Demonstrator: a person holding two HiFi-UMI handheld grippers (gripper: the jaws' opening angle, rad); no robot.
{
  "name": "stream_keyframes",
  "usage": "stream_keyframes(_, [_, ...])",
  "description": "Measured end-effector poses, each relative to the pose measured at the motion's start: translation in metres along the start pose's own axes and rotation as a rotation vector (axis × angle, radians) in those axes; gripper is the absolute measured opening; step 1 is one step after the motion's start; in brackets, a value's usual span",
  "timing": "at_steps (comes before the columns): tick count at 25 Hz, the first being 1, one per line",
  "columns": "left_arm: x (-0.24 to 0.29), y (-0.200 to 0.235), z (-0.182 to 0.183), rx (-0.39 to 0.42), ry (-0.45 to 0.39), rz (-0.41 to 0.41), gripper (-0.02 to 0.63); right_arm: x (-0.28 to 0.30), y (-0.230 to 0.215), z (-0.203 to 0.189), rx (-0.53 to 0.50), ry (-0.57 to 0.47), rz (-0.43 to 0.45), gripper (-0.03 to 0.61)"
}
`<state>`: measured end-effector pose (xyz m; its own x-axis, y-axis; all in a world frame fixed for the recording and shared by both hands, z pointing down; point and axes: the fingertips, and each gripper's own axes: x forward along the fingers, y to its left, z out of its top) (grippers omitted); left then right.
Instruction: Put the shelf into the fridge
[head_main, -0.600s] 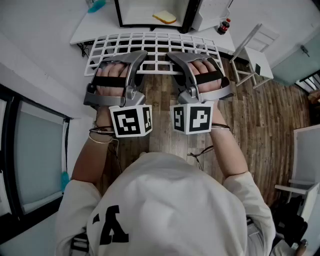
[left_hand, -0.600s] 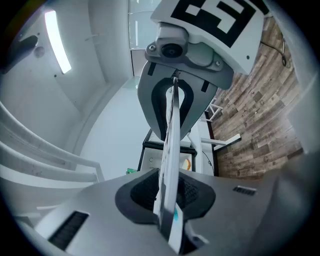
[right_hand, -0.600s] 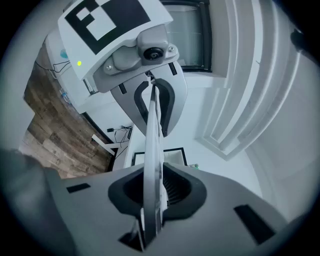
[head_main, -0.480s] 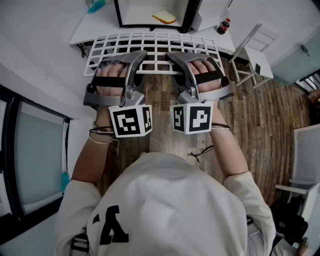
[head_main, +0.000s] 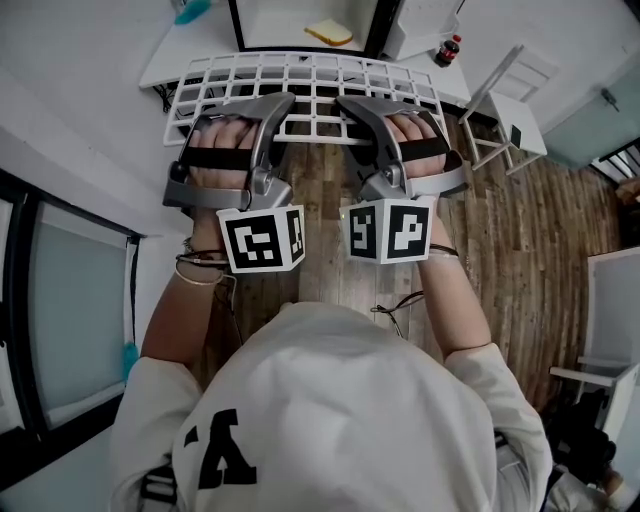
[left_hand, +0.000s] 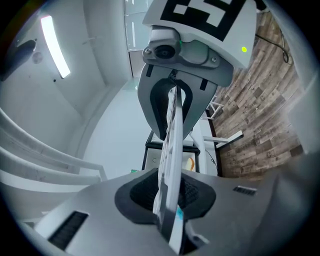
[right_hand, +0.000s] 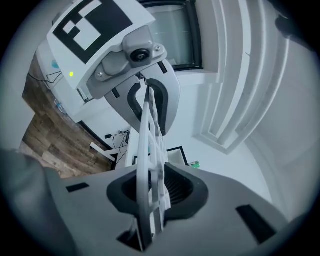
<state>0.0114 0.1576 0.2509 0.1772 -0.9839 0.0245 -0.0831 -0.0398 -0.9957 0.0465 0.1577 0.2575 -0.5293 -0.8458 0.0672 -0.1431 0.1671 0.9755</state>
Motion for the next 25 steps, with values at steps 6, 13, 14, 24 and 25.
stream_keyframes(6, [-0.002,0.001,0.003,0.023,-0.01,0.005,0.064,-0.005,-0.008,-0.001,0.09,-0.005,-0.002,0.152])
stream_keyframes(13, [-0.005,0.004,-0.007,0.022,-0.013,0.006,0.072,0.0,-0.007,0.008,0.105,-0.001,-0.01,0.153])
stream_keyframes(14, [-0.005,0.004,-0.009,0.02,-0.014,0.005,0.072,0.001,-0.007,0.01,0.102,-0.001,-0.013,0.153])
stream_keyframes(24, [-0.011,0.011,-0.036,0.024,-0.028,0.025,0.083,0.014,-0.005,0.035,0.107,0.007,-0.016,0.147])
stream_keyframes(25, [-0.012,0.012,-0.039,0.026,-0.032,0.027,0.087,0.016,-0.004,0.037,0.114,0.009,-0.018,0.146])
